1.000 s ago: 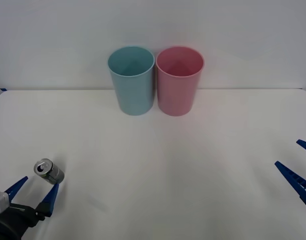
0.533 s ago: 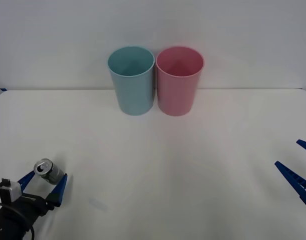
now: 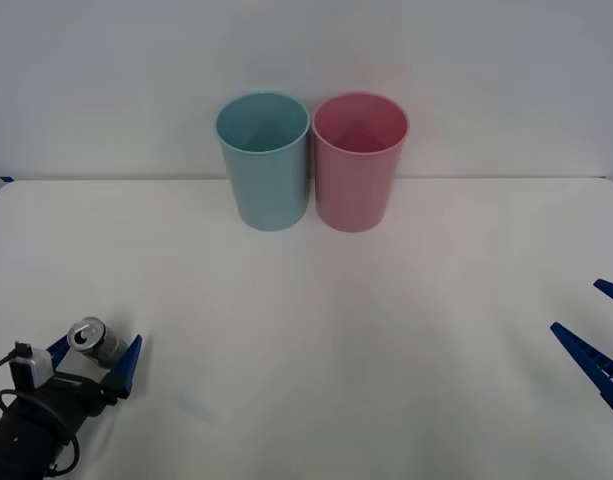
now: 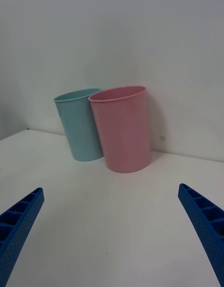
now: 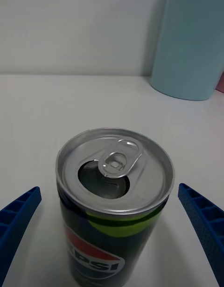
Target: Grasp the object on the table and drop it into the matching bin: aluminum can to the light blue bin, PET bottle to the pink bin.
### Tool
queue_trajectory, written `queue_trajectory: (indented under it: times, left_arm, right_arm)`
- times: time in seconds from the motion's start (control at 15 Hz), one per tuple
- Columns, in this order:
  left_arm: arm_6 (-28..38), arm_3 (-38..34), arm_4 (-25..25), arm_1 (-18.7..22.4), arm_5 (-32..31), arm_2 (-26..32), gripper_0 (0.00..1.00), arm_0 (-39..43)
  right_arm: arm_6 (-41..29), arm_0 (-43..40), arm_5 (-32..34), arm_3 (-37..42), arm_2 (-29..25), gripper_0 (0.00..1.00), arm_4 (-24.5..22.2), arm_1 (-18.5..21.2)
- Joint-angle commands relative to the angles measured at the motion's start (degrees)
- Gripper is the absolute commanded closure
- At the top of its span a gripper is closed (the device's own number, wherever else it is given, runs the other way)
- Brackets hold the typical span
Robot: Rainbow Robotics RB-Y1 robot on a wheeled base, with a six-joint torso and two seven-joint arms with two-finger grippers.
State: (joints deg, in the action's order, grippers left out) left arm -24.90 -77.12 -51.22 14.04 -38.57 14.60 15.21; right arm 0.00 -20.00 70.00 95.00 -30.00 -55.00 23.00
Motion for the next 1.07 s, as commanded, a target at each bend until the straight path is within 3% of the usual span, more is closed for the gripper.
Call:
queue_trajectory:
  times: [0.07,0.13,0.2,0.27,0.33,0.53,1.07]
  left_arm:
    - [-0.06,0.04,0.06,0.02,-0.01,-0.01,0.0,-0.01]
    - [-0.06,0.04,0.06,0.02,-0.01,-0.01,0.37,-0.01]
    - [-0.23,0.04,-0.02,0.02,-0.01,-0.01,0.65,0.08]
    - [-0.58,0.04,-0.02,-0.07,-0.1,-0.01,0.86,-0.01]
    - [-0.76,0.04,-0.02,-0.07,-0.19,-0.01,0.93,0.08]
    - [-0.94,0.04,0.24,0.02,-0.28,-0.01,1.0,0.17]
    - [-0.41,-2.6,2.7,0.02,-2.48,0.96,1.0,1.84]
  right_arm:
    - [0.0,0.0,0.0,0.0,0.0,0.0,0.0,0.0]
    - [0.0,0.0,0.0,0.0,0.0,0.0,0.0,0.0]
    - [0.0,0.0,0.0,0.0,0.0,0.0,0.0,0.0]
    - [0.0,0.0,0.0,0.0,0.0,0.0,0.0,0.0]
    - [0.0,0.0,0.0,0.0,0.0,0.0,0.0,0.0]
    - [0.0,0.0,0.0,0.0,0.0,0.0,0.0,0.0]
    - [0.0,0.0,0.0,0.0,0.0,0.0,0.0,0.0]
